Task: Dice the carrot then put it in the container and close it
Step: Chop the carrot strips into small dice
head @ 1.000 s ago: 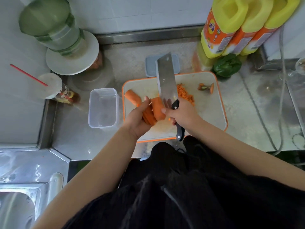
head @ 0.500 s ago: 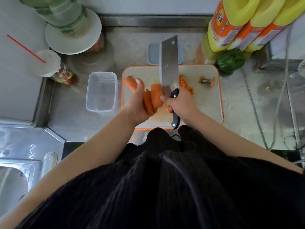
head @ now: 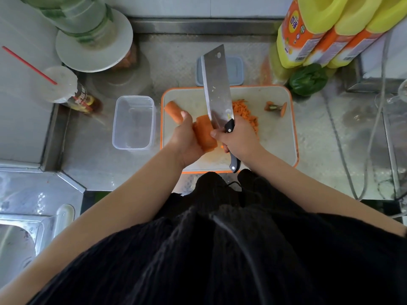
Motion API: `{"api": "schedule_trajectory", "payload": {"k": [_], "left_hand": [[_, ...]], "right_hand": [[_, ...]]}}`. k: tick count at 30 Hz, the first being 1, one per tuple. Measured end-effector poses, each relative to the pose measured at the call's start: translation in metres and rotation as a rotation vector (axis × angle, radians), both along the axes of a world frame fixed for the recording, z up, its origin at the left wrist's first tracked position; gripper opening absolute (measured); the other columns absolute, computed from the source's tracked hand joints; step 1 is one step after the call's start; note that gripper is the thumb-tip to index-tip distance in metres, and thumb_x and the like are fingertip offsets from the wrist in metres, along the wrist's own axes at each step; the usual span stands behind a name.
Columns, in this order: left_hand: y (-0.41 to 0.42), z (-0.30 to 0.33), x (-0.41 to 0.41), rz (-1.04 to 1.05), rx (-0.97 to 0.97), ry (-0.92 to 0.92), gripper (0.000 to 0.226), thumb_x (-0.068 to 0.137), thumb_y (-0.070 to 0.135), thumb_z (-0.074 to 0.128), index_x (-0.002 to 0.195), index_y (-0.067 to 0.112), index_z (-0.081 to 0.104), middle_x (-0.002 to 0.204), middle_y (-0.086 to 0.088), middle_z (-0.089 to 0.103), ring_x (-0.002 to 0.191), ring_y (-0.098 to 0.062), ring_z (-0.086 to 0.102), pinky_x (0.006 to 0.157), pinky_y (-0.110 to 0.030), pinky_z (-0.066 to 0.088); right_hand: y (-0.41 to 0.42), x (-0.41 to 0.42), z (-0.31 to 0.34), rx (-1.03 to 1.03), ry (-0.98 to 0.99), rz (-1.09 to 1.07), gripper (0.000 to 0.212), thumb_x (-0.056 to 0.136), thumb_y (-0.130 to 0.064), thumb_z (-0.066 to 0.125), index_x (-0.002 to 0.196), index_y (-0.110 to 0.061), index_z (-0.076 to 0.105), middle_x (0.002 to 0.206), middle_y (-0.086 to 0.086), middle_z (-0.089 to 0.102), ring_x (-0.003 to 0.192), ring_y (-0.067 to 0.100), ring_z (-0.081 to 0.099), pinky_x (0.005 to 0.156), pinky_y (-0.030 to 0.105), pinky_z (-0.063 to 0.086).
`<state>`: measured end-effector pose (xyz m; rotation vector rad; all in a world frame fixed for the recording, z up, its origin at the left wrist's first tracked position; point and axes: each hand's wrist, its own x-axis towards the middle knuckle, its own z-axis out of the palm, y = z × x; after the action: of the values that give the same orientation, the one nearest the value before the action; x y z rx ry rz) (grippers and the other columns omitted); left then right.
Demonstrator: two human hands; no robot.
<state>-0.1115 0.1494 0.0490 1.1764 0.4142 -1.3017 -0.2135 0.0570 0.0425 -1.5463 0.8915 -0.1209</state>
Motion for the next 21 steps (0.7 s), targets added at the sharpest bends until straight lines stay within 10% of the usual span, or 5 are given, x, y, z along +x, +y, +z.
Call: {"api": "schedule_trajectory", "payload": {"k": [6, 10, 15, 21], "left_hand": [[0.004, -0.008, -0.002, -0.087, -0.034, -0.107, 0.037, 0.107, 0.008, 0.028, 0.100, 0.005, 0.064, 0.094, -0.008, 0.074, 0.084, -0.019, 0.069, 0.084, -0.038, 0.054], [0.008, -0.017, 0.012, -0.005, 0.089, -0.099, 0.026, 0.105, 0.005, 0.034, 0.104, 0.006, 0.060, 0.098, -0.009, 0.061, 0.082, -0.016, 0.058, 0.071, -0.032, 0.050], [0.021, -0.023, 0.045, 0.130, 0.101, -0.005, 0.025, 0.104, 0.009, 0.037, 0.116, 0.010, 0.060, 0.085, -0.002, 0.066, 0.073, -0.012, 0.062, 0.054, -0.022, 0.055], [0.032, -0.025, 0.065, -0.066, 0.028, -0.191, 0.029, 0.104, 0.005, 0.037, 0.129, 0.000, 0.051, 0.103, -0.008, 0.063, 0.076, -0.010, 0.066, 0.065, -0.023, 0.056]], "right_hand": [[-0.002, 0.004, -0.008, -0.140, 0.068, 0.059, 0.025, 0.081, -0.022, 0.075, 0.095, -0.013, 0.057, 0.080, 0.005, 0.065, 0.057, 0.011, 0.054, 0.059, 0.034, 0.046], [-0.005, 0.005, -0.007, -0.208, 0.066, 0.043, 0.018, 0.093, -0.030, 0.060, 0.081, -0.023, 0.049, 0.068, -0.005, 0.064, 0.042, -0.001, 0.050, 0.053, 0.027, 0.042], [-0.016, -0.006, -0.018, -0.337, 0.267, 0.226, 0.031, 0.097, -0.037, 0.046, 0.072, -0.018, 0.043, 0.065, 0.008, 0.057, 0.058, 0.024, 0.056, 0.058, 0.044, 0.050], [-0.008, -0.029, -0.034, -0.398, 0.451, 0.440, 0.040, 0.098, -0.035, 0.047, 0.066, -0.016, 0.033, 0.058, -0.001, 0.034, 0.051, 0.014, 0.031, 0.050, 0.029, 0.021]]}}
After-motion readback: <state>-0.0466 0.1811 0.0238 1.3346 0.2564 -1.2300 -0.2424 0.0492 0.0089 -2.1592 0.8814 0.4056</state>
